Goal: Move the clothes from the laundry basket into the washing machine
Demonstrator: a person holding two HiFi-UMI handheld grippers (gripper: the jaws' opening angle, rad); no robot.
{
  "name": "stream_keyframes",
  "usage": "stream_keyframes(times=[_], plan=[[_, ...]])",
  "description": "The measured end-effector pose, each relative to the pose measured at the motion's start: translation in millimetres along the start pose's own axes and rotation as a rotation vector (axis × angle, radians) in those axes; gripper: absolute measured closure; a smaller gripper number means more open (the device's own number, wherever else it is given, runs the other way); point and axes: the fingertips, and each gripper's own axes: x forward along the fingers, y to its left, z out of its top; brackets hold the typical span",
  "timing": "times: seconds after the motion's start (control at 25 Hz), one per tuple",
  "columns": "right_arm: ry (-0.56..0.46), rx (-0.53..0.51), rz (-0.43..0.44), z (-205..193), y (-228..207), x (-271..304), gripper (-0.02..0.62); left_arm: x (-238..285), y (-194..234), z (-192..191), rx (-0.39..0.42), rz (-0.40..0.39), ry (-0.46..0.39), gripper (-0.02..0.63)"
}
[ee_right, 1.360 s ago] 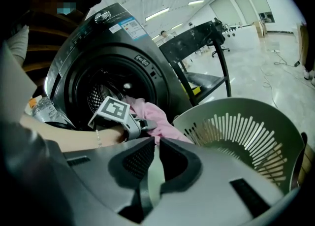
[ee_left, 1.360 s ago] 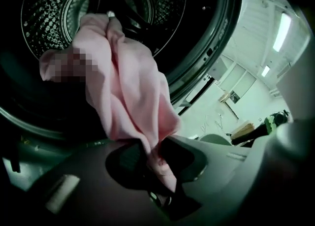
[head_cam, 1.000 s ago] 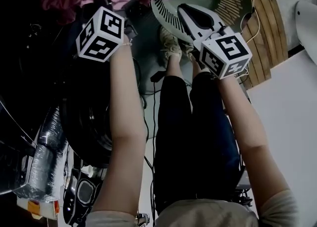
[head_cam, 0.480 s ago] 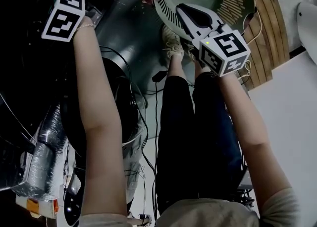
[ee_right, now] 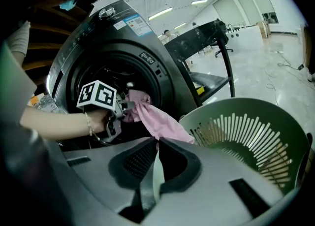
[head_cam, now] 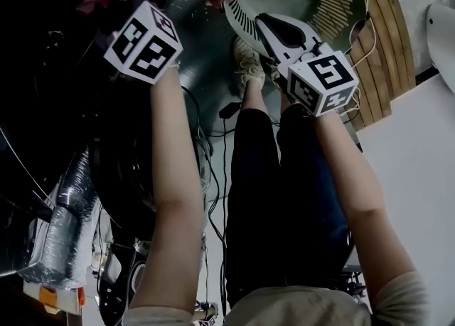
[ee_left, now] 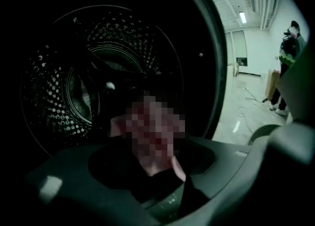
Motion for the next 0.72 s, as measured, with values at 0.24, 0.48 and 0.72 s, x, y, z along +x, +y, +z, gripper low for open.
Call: stream_keyframes(times=[0.24,0.48,0.72], plan=[[0.025,-0.016,-0.006,-5.0,2.1,4.1,0.563,-17.1,-85.8,-106.5,-0.147,-0.249,0.289,0.359],[0.053,-0.07,-0.014,-5.8,-3.2,2.3,0.563,5.1,-131.8,-134.1,-0.465,-0.414,0.37,0.36],[0.05,-0.061,-0.035,-5.0,-14.3,-1.2,0.564,15.3,-115.3,-100.2,-0.31,-0.375,0.261,0.586]])
